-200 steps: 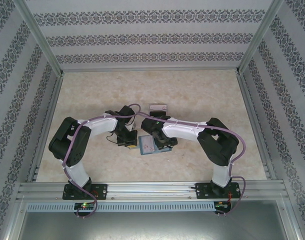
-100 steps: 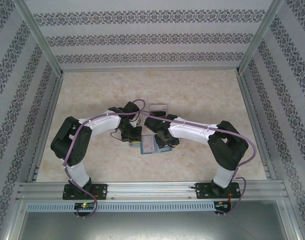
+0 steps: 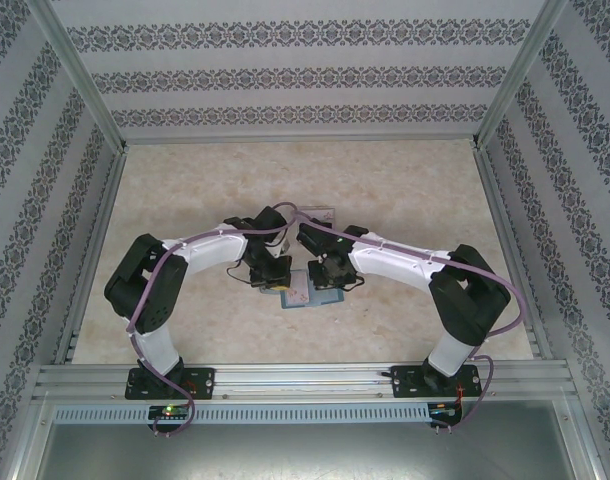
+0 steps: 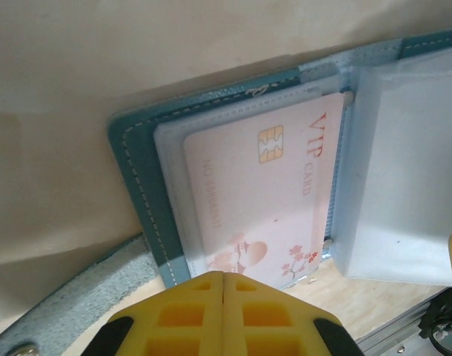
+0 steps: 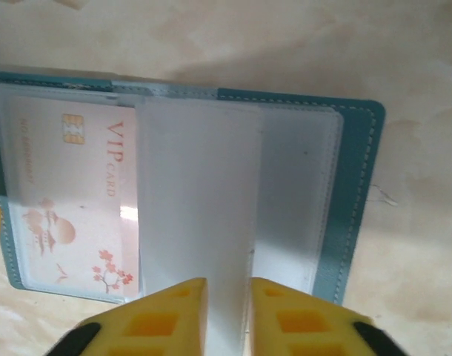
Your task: Take the credit cards out of the card holder
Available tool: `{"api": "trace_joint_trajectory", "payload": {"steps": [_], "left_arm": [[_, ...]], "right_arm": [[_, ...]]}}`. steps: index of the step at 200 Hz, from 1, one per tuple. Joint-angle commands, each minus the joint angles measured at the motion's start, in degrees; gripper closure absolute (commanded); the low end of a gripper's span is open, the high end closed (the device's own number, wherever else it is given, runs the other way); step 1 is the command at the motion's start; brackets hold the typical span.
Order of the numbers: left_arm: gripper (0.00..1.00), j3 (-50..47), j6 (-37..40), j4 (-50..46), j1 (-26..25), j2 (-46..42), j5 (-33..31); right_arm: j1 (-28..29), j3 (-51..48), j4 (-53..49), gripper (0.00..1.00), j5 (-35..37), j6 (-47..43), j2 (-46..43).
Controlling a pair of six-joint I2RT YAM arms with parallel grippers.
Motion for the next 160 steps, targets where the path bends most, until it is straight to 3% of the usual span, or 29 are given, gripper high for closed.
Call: {"api": "trace_joint_trajectory", "payload": {"steps": [1, 39, 83, 160], "left_arm": [[0.96, 1.0, -1.1, 1.5, -0.9, 1.5, 0.9], [0.96, 0.9, -0.7, 1.5, -0.9, 3.8, 0.3], [0.96, 0.8, -0.3, 0.5, -0.9, 4.2, -1.1], [0.96, 3.2, -1.7, 0.7, -1.0, 1.8, 0.0]], "right_arm": [[-0.7, -1.4, 2.0, 0.87, -2.7, 0.6, -0.6], [-1.0, -2.4, 1.0, 0.97, -0.2, 0.3, -1.1], [-1.7, -4.1, -0.8, 0.98, 4.8, -0.6, 0.1], [-2.1, -6.3, 3.7, 0.96, 4.6, -1.7, 2.7]]}}
